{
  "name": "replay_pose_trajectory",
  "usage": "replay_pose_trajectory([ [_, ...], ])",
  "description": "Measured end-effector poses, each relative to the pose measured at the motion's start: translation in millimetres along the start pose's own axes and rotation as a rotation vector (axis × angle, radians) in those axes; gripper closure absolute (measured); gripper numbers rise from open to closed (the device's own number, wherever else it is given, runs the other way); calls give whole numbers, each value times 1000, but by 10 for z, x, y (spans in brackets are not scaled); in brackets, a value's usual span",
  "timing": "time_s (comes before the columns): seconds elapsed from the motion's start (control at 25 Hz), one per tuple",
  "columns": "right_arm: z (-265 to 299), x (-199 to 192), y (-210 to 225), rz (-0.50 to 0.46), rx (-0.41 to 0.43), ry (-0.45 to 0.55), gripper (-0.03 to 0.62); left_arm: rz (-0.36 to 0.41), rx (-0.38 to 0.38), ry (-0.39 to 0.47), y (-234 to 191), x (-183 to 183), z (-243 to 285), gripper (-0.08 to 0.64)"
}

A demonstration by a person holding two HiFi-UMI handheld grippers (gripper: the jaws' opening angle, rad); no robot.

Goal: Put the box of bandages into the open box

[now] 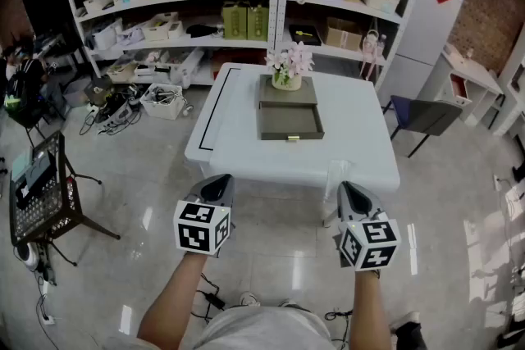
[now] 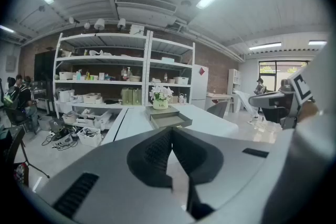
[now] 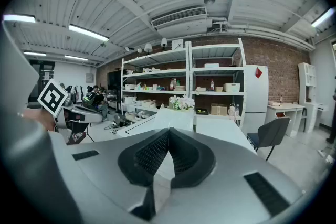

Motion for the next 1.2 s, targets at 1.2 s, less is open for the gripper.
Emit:
replay_pose_trajectory([
  [1.2,1120,142,775,9,73,0,588,13,42,-32,-172,315,1174,555],
])
Point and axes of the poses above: the fingertips, and each gripper's own axes: z forward along the fingers, y to its right, x out of its top, the point moved 6 cm from there along -z, backward along the fingers, and after that the axes turned 6 degrees about x, right-handed, at the moved point
